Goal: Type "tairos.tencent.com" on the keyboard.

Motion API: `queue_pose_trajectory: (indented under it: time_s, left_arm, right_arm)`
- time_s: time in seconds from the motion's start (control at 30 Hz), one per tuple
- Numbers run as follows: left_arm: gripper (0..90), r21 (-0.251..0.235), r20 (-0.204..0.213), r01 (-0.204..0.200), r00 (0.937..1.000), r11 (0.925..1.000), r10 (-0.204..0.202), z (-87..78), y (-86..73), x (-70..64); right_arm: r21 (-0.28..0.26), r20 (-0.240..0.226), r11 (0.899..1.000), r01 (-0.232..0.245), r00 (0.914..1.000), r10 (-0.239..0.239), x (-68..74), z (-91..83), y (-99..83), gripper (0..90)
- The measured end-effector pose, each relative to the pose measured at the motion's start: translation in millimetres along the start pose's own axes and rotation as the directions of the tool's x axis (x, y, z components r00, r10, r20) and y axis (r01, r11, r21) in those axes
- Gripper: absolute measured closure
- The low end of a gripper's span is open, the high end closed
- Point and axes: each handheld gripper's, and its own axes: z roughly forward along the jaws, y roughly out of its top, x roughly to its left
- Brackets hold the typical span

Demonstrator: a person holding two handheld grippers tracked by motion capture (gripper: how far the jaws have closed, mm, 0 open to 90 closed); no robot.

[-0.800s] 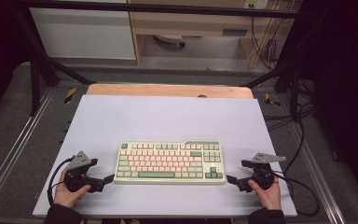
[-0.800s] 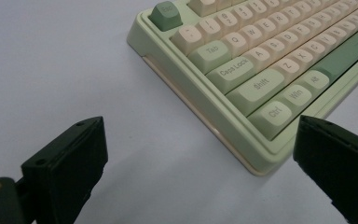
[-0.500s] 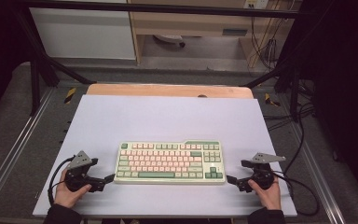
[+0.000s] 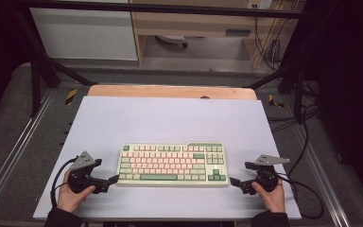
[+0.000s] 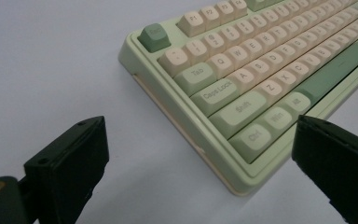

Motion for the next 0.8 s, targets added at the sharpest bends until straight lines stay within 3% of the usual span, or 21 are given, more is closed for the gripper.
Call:
queue_pose_trajectory:
  time_s: [0.23,0.43,0.8]
  left_arm:
    - [5.7,0.008,-0.011,0.003,0.9999,1.0000,-0.003,2.2,7.3,-6.8]
    - [7.4,0.011,0.003,-0.011,0.9999,0.9999,0.011,4.9,15.3,-16.1]
    - [21.6,-0.004,0.004,-0.018,0.9998,0.9998,0.018,17.2,35.6,-33.2]
  right_arm:
    - [0.004,-0.001,1.000,-0.001,1.0000,0.001,0.4,0.8,-0.3,0.5]
    - [0.006,0.001,1.000,0.000,1.0000,0.000,0.3,1.0,-0.4,0.5]
    - [0.004,0.003,1.000,0.000,1.0000,0.000,0.3,0.6,-0.2,0.5]
